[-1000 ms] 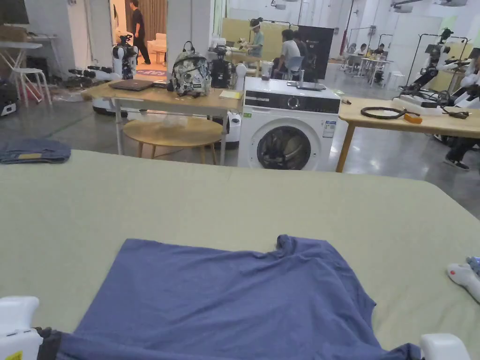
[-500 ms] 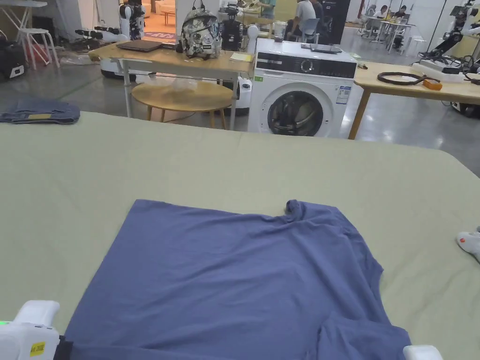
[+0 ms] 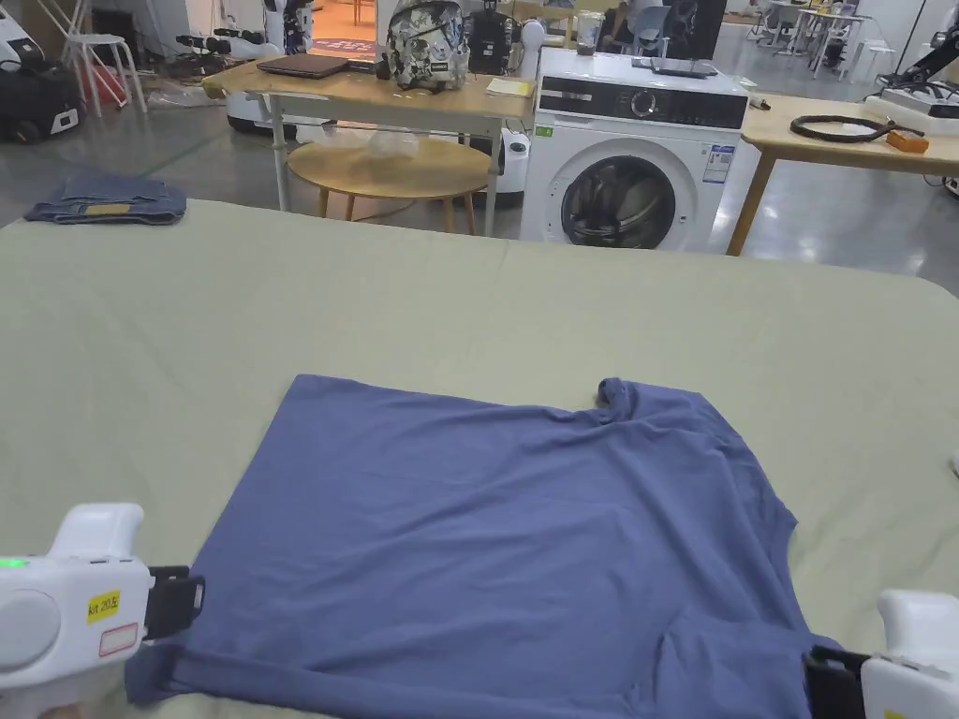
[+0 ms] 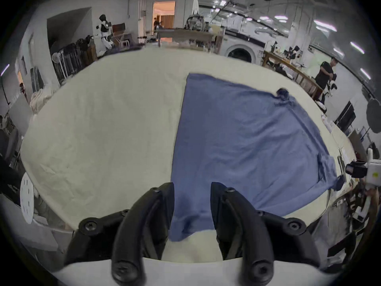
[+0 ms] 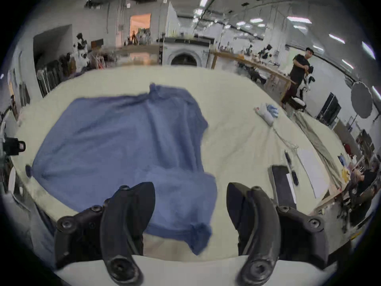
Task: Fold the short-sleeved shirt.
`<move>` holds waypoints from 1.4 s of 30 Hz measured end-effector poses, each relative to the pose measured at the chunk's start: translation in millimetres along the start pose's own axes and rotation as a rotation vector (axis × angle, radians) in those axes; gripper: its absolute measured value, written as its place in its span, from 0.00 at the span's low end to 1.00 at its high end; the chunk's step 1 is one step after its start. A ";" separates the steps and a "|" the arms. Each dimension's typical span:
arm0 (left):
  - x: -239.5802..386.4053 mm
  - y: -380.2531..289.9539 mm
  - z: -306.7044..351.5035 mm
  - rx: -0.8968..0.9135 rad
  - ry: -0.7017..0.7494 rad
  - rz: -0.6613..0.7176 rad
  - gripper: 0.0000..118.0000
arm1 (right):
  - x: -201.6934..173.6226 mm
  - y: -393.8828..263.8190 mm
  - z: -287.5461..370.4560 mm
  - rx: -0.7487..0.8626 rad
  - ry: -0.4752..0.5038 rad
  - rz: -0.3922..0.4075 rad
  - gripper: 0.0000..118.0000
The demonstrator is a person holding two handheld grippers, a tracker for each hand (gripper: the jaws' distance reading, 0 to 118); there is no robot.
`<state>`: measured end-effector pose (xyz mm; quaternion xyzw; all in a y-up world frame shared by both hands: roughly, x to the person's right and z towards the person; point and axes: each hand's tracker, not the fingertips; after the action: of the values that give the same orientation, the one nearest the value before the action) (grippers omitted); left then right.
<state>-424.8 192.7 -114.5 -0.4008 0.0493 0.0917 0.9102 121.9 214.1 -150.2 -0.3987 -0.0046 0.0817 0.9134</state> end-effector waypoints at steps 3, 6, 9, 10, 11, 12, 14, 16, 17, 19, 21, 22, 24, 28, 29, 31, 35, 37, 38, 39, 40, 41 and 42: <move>14.1 8.8 7.4 0.119 0.012 -0.018 0.28 | -18.4 9.2 5.1 0.133 0.034 -0.056 0.61; 32.3 13.5 12.4 0.232 0.030 -0.036 0.27 | -41.8 14.1 5.9 0.274 0.059 -0.104 0.28; 50.8 15.2 16.1 0.339 0.029 -0.069 0.07 | -63.3 19.2 8.5 0.382 0.063 -0.139 0.02; 57.7 15.7 17.2 0.366 0.043 -0.091 0.01 | -68.7 21.0 7.2 0.406 0.052 -0.147 0.00; 64.7 16.0 18.3 0.389 0.060 -0.117 0.00 | -74.2 22.8 7.4 0.419 0.057 -0.155 0.00; 65.8 18.4 12.9 0.401 0.084 -0.133 0.00 | -78.5 24.5 8.2 0.430 0.073 -0.164 0.00; 73.4 19.9 13.3 0.428 0.086 -0.145 0.00 | -86.3 29.3 8.0 0.451 0.089 -0.163 0.00; 74.6 23.0 8.1 0.433 0.070 -0.145 0.00 | -92.0 32.8 8.9 0.457 0.107 -0.157 0.00; 75.5 24.3 7.2 0.434 0.066 -0.148 0.00 | -92.8 33.1 8.8 0.471 0.125 -0.163 0.00; 76.7 26.3 5.1 0.414 0.073 -0.156 0.00 | -95.1 35.4 8.4 0.473 0.134 -0.153 0.00; 71.9 26.7 2.9 0.364 0.065 -0.156 0.00 | -98.6 35.4 8.5 0.464 0.134 -0.148 0.00; 68.6 26.9 2.1 0.322 0.061 -0.154 0.00 | -97.0 35.7 7.1 0.459 0.140 -0.147 0.00; 58.9 24.0 1.9 0.252 0.052 -0.128 0.00 | -98.3 34.2 5.4 0.450 0.138 -0.144 0.00; 32.0 18.4 -1.7 0.101 0.057 -0.135 0.00 | -95.8 29.3 -1.9 0.423 0.128 -0.133 0.00; 22.5 17.4 -2.5 0.068 0.047 -0.128 0.00 | -95.0 27.9 -4.8 0.410 0.125 -0.128 0.00; 4.6 16.4 -4.1 -0.007 0.039 -0.094 0.00 | -93.2 24.8 -10.1 0.387 0.123 -0.127 0.00; -29.9 15.3 -15.9 -0.150 -0.007 -0.029 0.35 | -90.5 18.6 -21.4 0.341 0.115 -0.127 0.00; -30.9 9.4 -18.7 -0.176 0.031 -0.039 0.37 | -90.1 16.7 -25.8 0.322 0.121 -0.128 0.00; -33.7 6.6 -23.5 -0.195 0.041 -0.047 0.39 | -89.9 15.6 -27.2 0.315 0.124 -0.130 0.00; -34.5 3.7 -27.2 -0.218 0.049 -0.035 0.39 | -90.2 14.8 -28.4 0.310 0.124 -0.129 0.00; -33.1 0.6 -30.8 -0.245 0.070 -0.018 0.39 | -90.9 14.5 -28.9 0.306 0.123 -0.126 0.00; -34.7 -3.2 -38.1 -0.259 0.074 -0.001 0.39 | -91.3 14.0 -29.6 0.303 0.123 -0.124 0.00; -36.7 -7.6 -46.3 -0.276 0.071 0.014 0.39 | -92.0 13.6 -27.8 0.301 0.124 -0.123 0.00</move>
<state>-459.9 148.8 -134.1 -0.5250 0.0712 0.0897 0.8434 31.2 188.9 -173.9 -0.2607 0.0395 0.0005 0.9646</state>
